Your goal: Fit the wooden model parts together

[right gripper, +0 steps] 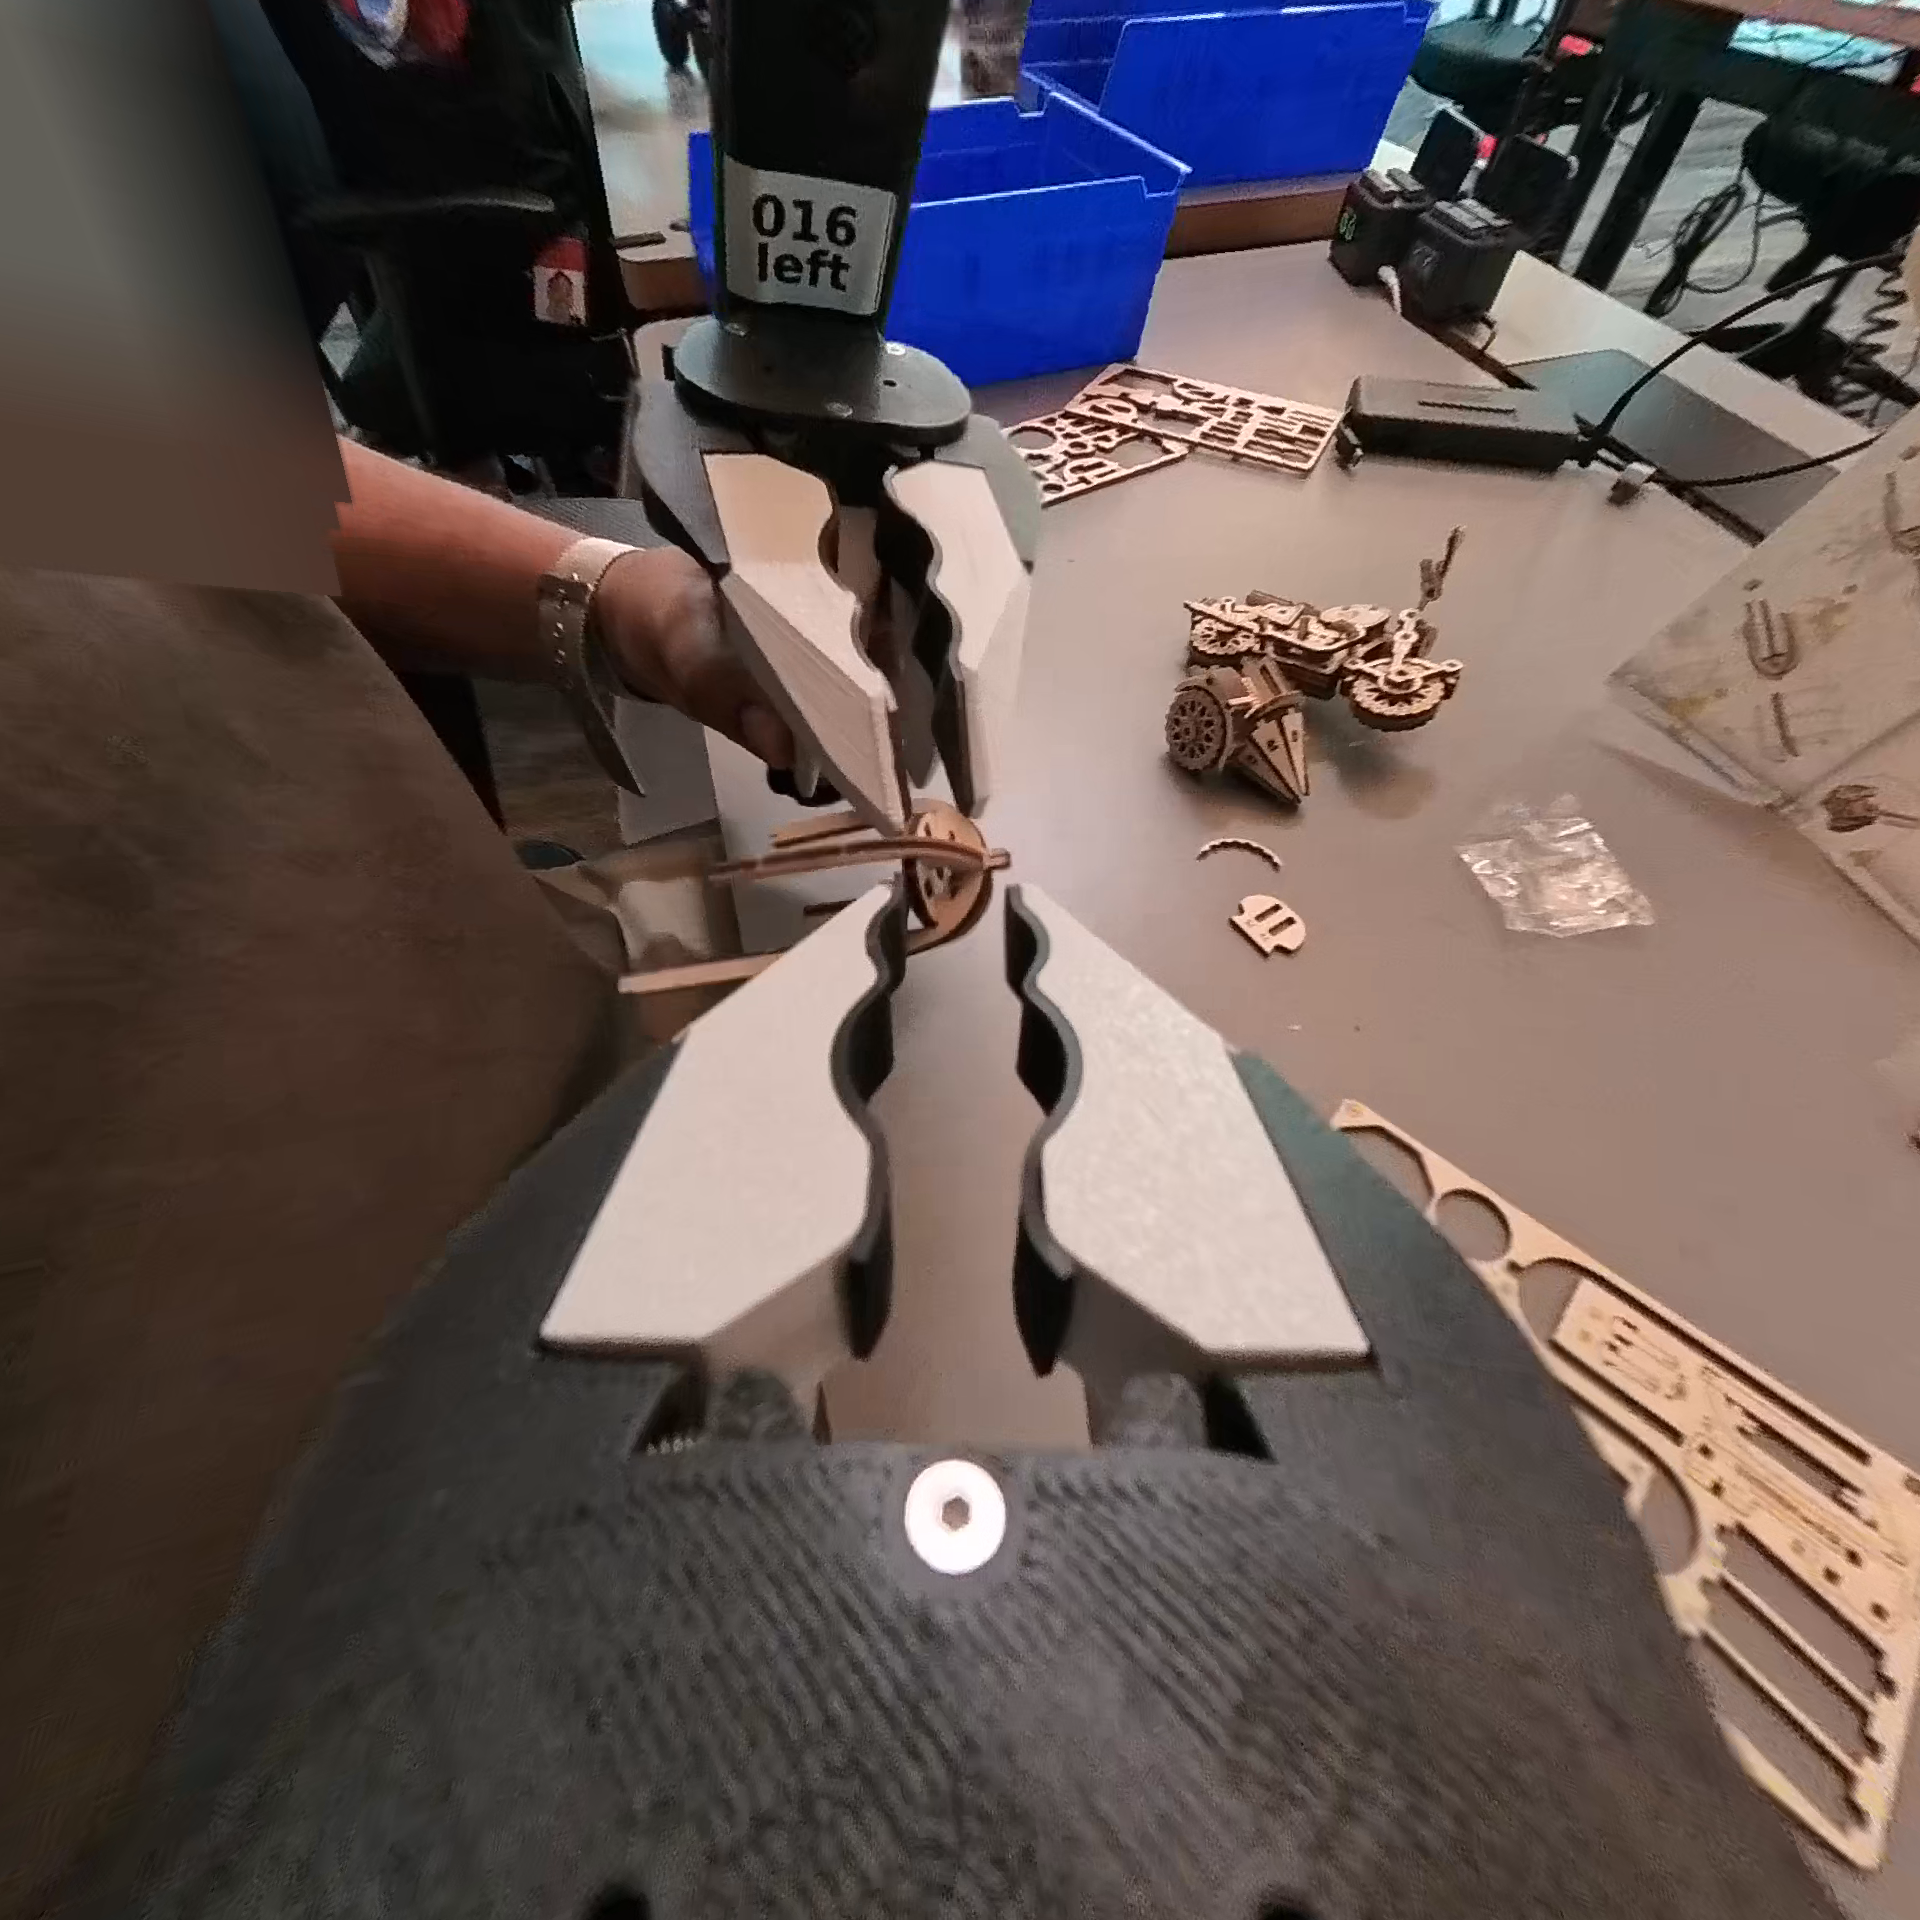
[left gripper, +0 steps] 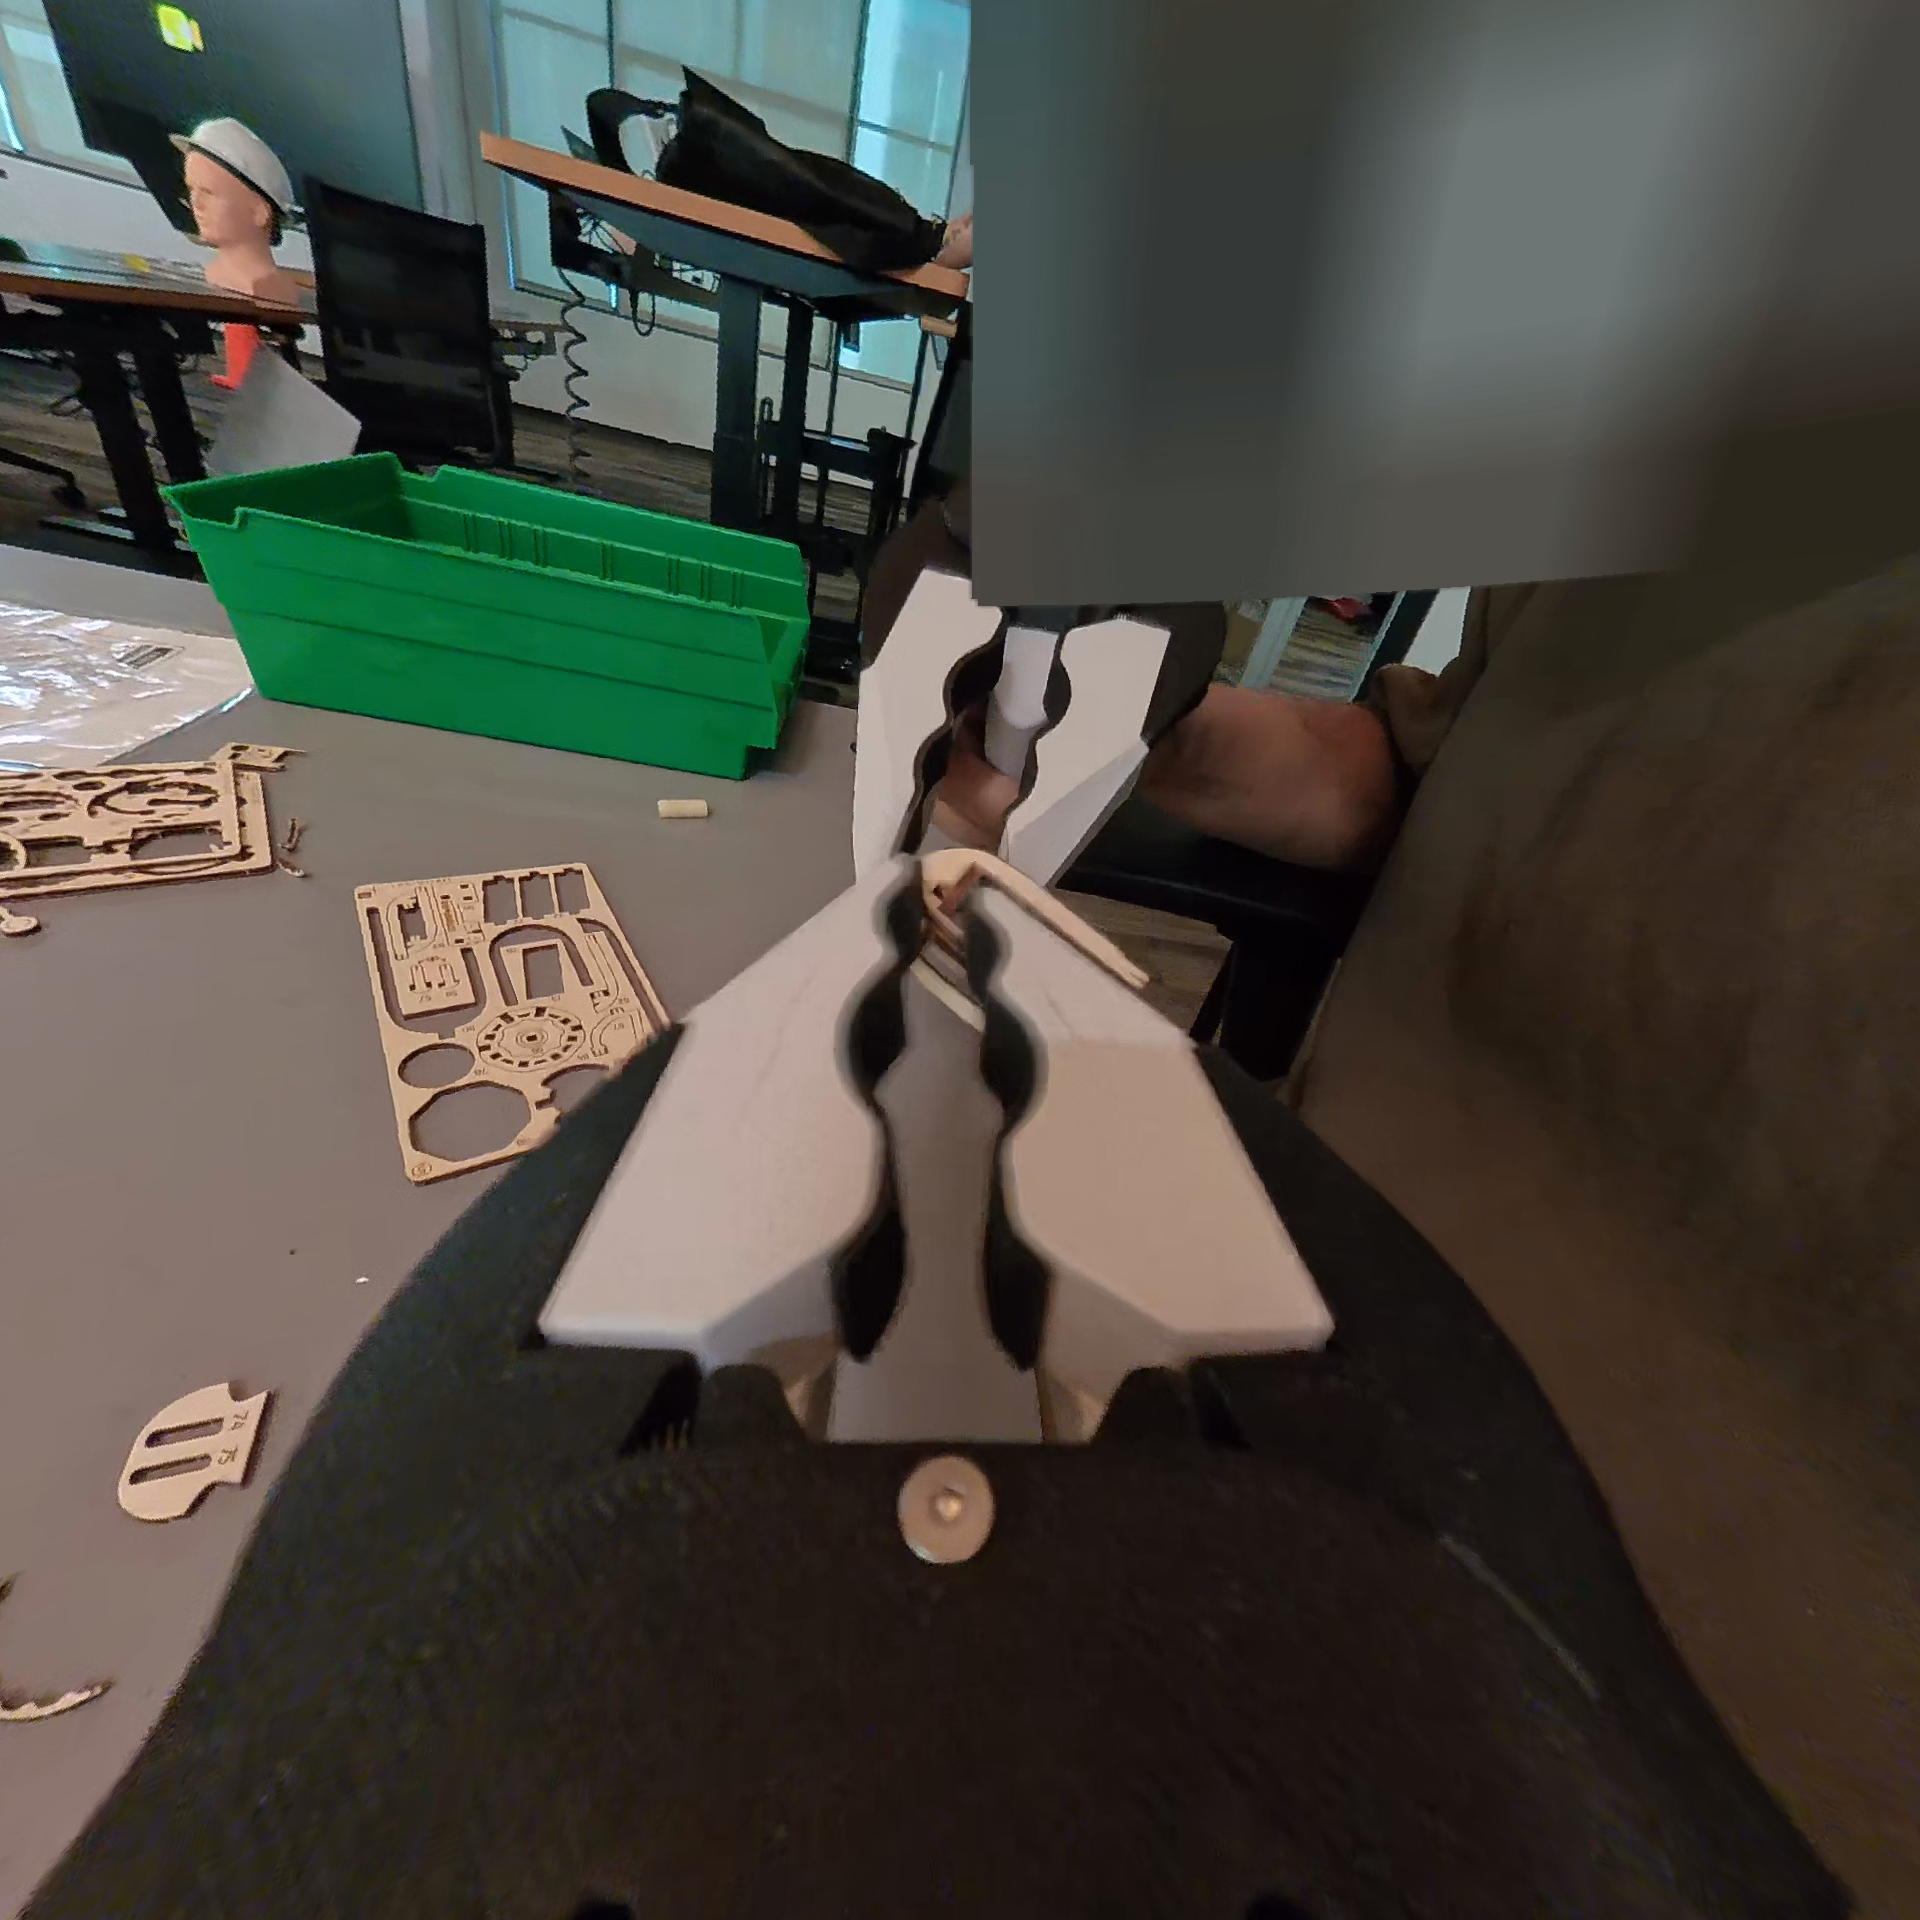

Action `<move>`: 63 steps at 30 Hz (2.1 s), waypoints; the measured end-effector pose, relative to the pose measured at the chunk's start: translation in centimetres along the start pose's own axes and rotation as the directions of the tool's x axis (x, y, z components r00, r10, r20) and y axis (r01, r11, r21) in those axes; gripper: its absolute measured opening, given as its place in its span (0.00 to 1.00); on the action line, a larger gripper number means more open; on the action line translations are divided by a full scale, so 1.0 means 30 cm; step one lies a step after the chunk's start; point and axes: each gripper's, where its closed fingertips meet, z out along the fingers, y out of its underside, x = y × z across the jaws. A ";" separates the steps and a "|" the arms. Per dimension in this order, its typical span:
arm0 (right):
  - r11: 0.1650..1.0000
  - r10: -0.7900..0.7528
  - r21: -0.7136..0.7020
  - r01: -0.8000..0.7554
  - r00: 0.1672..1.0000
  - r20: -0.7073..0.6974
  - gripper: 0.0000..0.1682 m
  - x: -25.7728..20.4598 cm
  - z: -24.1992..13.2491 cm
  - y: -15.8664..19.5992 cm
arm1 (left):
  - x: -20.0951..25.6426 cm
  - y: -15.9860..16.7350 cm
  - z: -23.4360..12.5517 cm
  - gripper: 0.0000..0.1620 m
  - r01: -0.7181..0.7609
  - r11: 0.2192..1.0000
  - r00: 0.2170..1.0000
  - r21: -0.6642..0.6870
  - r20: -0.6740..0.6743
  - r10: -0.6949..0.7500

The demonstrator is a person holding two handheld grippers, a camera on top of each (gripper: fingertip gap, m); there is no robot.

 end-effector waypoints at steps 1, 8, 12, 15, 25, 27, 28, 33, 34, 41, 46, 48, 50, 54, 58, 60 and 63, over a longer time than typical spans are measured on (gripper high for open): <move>1.000 0.003 -0.011 -0.003 1.000 -0.003 0.09 0.003 0.001 0.007 | 0.006 -0.005 -0.001 0.00 -0.001 1.000 1.000 0.008 -0.007 0.001; 0.997 -0.046 -0.070 0.043 0.998 -0.040 0.08 0.015 0.016 0.039 | -0.012 -0.020 -0.017 0.00 0.038 0.998 0.999 0.042 -0.003 -0.038; 0.996 -0.054 -0.076 0.051 0.998 -0.045 0.08 0.020 0.018 0.046 | -0.033 0.024 -0.014 0.10 0.076 0.997 0.997 -0.028 -0.001 -0.076; 0.996 -0.057 -0.076 0.054 0.998 -0.038 0.08 0.015 0.018 0.045 | -0.035 0.080 0.003 0.13 0.092 0.988 0.996 -0.122 -0.004 -0.093; 0.992 -0.067 -0.110 0.069 0.998 0.019 0.08 -0.016 0.028 0.069 | -0.011 0.106 0.013 0.08 0.050 0.984 0.998 -0.174 -0.033 -0.057; 0.991 -0.077 -0.109 0.079 0.997 0.022 0.09 -0.019 0.028 0.069 | -0.010 0.107 0.011 0.07 0.039 0.983 0.998 -0.178 -0.032 -0.045; 0.991 -0.079 -0.107 0.081 0.997 0.023 0.09 -0.019 0.027 0.068 | -0.010 0.107 0.011 0.07 0.030 0.983 0.999 -0.180 -0.027 -0.035; 0.990 -0.092 -0.103 0.093 0.996 0.013 0.13 -0.017 0.026 0.061 | -0.012 0.088 0.005 0.07 0.015 0.988 1.000 -0.154 -0.017 -0.018; 0.990 -0.095 -0.103 0.095 0.995 0.006 0.13 -0.014 0.025 0.060 | -0.015 0.085 0.005 0.07 0.015 0.989 1.000 -0.148 -0.013 -0.017; 0.988 -0.134 -0.081 0.130 0.990 -0.042 0.12 -0.001 0.019 0.039 | -0.021 0.065 0.005 0.07 0.007 0.993 1.000 -0.115 0.011 -0.006; 0.983 -0.179 -0.063 0.175 0.981 -0.078 0.10 0.004 0.010 0.019 | -0.020 0.045 0.005 0.07 -0.007 0.997 1.000 -0.082 0.023 0.009; 0.982 -0.183 -0.060 0.178 0.979 -0.089 0.08 0.008 0.006 0.014 | -0.016 0.042 0.007 0.07 -0.016 0.997 0.999 -0.080 0.026 0.019; 0.981 -0.189 -0.069 0.183 0.977 -0.097 0.08 0.011 0.005 0.014 | -0.018 0.042 0.009 0.07 -0.016 0.997 0.999 -0.078 0.032 0.018; 0.977 -0.203 -0.090 0.193 0.972 -0.118 0.08 0.012 0.005 0.017 | -0.018 0.042 0.010 0.07 -0.012 0.997 0.999 -0.077 0.033 0.014; 0.972 -0.220 -0.110 0.207 0.967 -0.127 0.07 0.015 0.007 0.025 | -0.022 0.048 0.010 0.07 -0.010 0.996 0.999 -0.086 0.040 0.014; 0.969 -0.232 -0.121 0.217 0.964 -0.131 0.07 0.016 0.006 0.028 | -0.023 0.049 0.013 0.07 0.000 0.996 0.999 -0.085 0.041 0.004; 0.963 -0.249 -0.139 0.230 0.959 -0.133 0.07 0.016 0.006 0.034 | -0.023 0.053 0.015 0.07 0.003 0.996 0.999 -0.091 0.041 0.001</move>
